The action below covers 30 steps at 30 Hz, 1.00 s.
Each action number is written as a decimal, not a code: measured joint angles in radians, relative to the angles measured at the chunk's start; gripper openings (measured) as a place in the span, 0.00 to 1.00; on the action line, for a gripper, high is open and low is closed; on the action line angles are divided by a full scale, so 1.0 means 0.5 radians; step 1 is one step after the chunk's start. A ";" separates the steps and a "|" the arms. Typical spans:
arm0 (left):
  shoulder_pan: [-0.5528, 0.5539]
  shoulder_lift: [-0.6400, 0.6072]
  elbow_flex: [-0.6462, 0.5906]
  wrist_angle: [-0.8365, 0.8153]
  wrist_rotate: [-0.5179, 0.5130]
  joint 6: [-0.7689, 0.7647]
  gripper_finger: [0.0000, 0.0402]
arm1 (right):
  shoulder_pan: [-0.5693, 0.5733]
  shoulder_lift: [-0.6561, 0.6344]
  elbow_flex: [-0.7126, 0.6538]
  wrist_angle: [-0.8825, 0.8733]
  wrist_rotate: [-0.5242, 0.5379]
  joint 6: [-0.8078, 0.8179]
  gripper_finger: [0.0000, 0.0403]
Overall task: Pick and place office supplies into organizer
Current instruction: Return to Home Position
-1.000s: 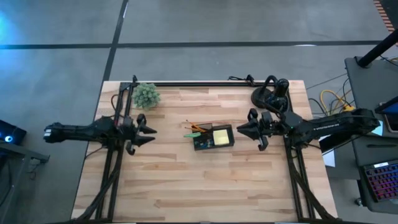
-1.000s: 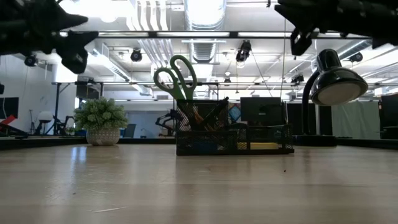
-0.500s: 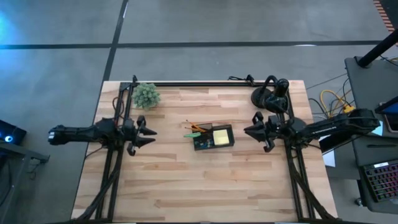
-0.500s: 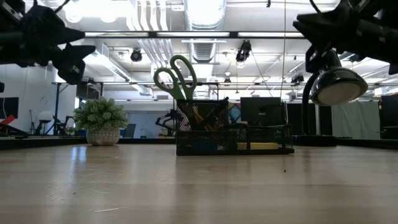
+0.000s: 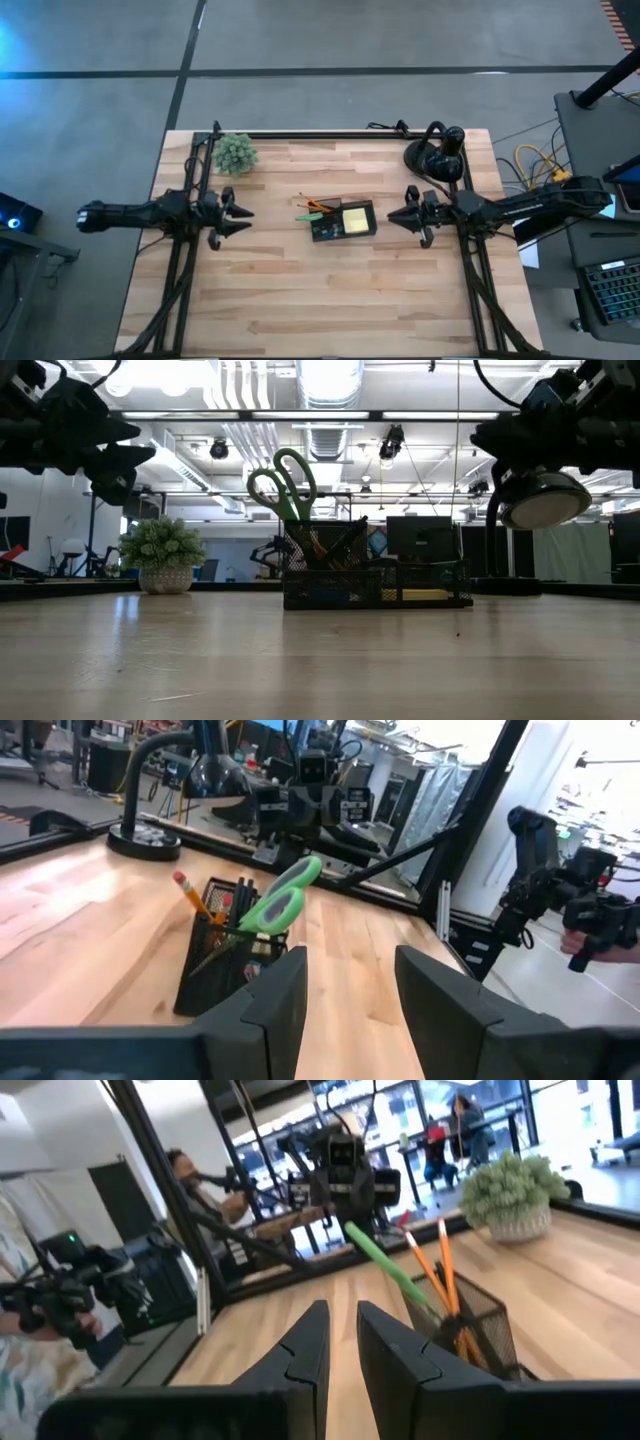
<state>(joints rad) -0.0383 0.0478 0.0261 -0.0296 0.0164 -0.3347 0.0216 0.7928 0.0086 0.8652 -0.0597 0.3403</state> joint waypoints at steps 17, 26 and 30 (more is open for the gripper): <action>0.000 0.088 -0.003 0.034 0.006 0.001 0.35 | 0.000 -0.010 0.000 -0.064 0.017 -0.001 0.12; 0.000 0.087 -0.004 0.038 0.006 0.002 0.35 | 0.000 -0.156 0.000 -0.238 0.018 -0.001 0.12; 0.000 0.086 -0.004 0.038 0.006 0.002 0.35 | 0.000 -0.580 0.002 -0.597 0.017 -0.001 0.12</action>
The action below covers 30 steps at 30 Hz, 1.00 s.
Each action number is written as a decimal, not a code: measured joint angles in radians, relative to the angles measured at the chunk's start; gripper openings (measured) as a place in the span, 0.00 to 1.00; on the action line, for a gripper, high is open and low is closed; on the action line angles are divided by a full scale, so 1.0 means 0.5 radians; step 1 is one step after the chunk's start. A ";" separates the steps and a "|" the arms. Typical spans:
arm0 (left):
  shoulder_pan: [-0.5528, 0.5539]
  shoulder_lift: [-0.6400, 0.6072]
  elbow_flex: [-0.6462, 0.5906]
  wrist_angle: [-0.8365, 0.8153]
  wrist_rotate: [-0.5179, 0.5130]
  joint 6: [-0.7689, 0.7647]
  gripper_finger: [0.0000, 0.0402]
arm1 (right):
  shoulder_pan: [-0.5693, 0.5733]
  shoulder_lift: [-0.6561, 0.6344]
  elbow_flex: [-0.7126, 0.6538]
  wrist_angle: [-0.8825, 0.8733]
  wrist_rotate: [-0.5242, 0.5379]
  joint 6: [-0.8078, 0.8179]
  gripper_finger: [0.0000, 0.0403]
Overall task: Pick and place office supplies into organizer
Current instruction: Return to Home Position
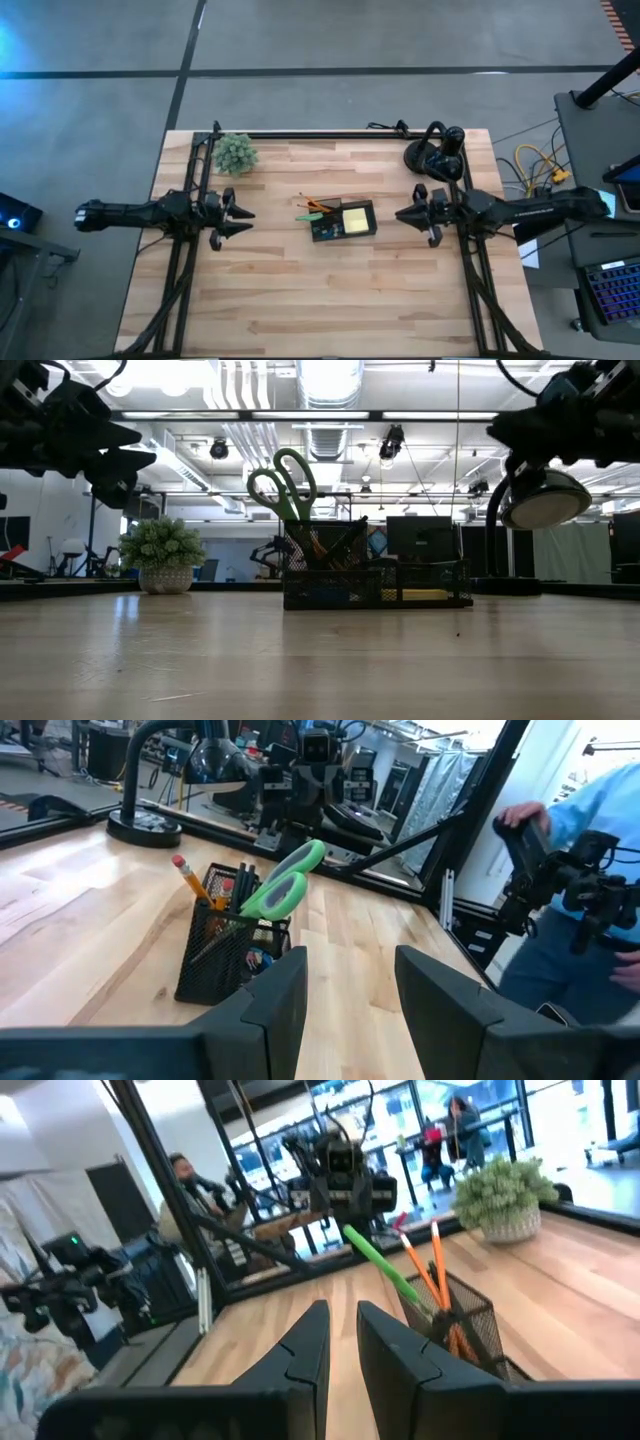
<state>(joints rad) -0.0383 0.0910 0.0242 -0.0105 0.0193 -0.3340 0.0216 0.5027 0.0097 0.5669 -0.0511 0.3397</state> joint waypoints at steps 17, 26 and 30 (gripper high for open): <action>0.000 0.012 0.000 -0.001 -0.001 0.000 0.35 | -0.124 -0.704 0.000 -0.231 0.001 0.000 0.12; 0.000 0.011 0.000 0.003 -0.001 0.001 0.35 | -0.123 -0.799 0.000 -0.231 0.001 0.000 0.12; 0.000 0.010 0.000 0.004 -0.001 0.000 0.35 | -0.118 -0.870 0.000 -0.232 0.001 0.000 0.12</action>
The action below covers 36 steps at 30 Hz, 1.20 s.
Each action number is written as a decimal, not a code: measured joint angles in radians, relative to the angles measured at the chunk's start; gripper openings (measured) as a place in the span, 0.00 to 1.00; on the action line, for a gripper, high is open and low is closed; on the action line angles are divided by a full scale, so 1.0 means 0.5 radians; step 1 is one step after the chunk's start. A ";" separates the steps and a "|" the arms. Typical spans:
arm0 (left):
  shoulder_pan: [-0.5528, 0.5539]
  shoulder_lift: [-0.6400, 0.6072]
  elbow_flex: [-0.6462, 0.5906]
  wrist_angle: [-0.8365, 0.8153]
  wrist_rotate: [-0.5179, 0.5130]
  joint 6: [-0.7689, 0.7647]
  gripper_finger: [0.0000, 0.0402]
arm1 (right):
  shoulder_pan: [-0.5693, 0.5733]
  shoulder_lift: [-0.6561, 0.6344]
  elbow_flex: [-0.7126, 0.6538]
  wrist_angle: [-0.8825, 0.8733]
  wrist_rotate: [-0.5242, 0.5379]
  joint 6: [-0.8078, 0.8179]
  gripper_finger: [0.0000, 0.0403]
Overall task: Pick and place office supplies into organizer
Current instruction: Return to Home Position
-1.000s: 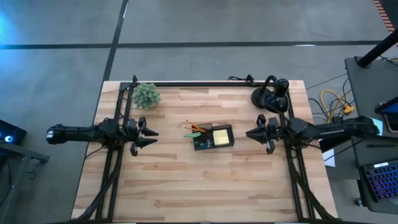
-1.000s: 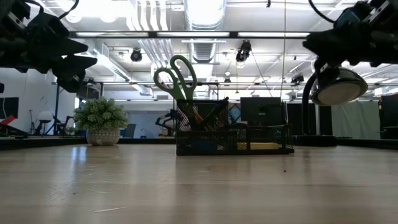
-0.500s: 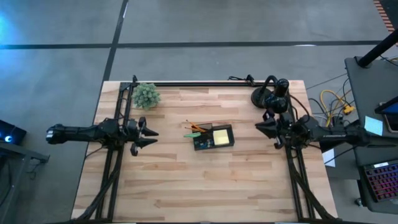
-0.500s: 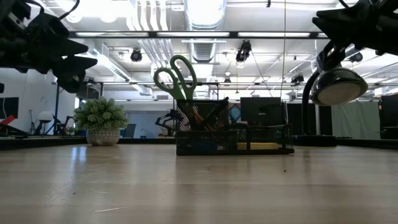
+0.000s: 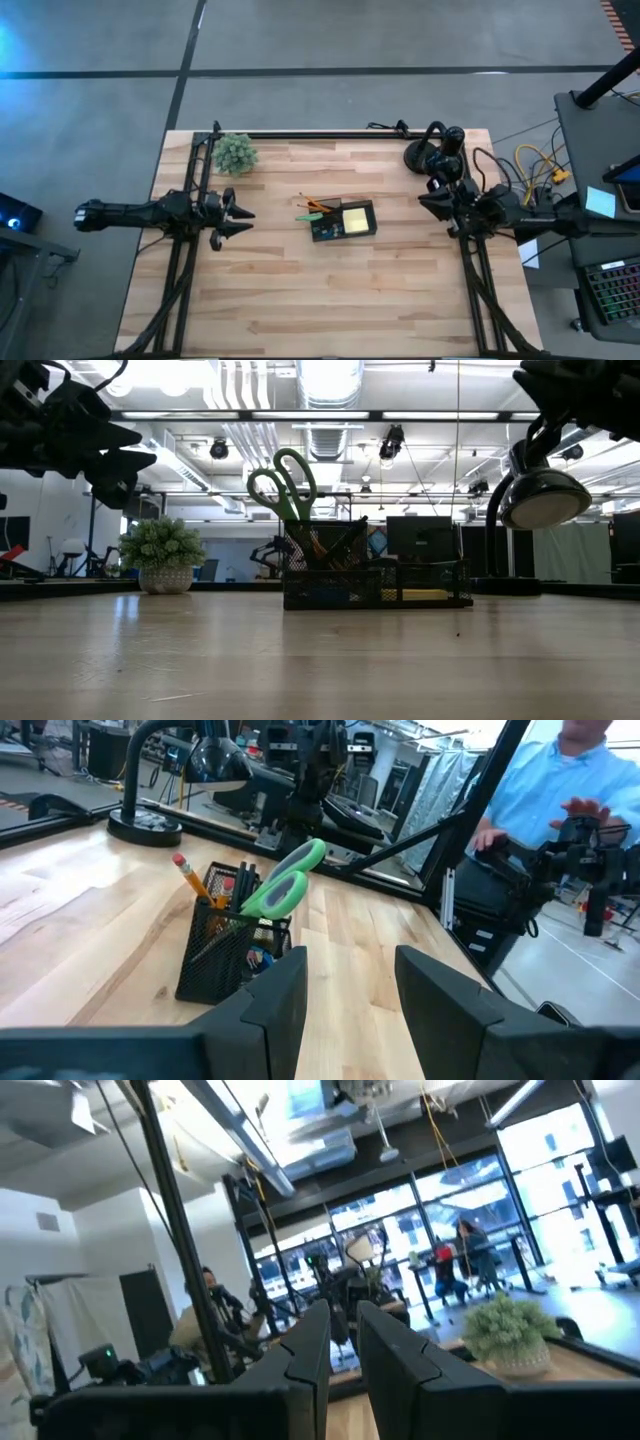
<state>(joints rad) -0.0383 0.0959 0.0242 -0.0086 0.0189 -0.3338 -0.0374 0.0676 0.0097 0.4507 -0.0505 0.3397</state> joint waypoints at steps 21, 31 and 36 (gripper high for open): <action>-0.001 0.003 0.000 -0.002 -0.001 0.000 0.35 | 0.035 -0.131 0.003 -0.888 0.021 -0.002 0.12; -0.001 0.001 0.000 0.004 -0.002 0.000 0.35 | 0.040 -0.133 0.005 -0.899 0.052 -0.001 0.12; -0.001 0.004 0.000 0.001 -0.002 0.000 0.35 | 0.039 -0.119 0.005 -0.896 0.052 -0.001 0.12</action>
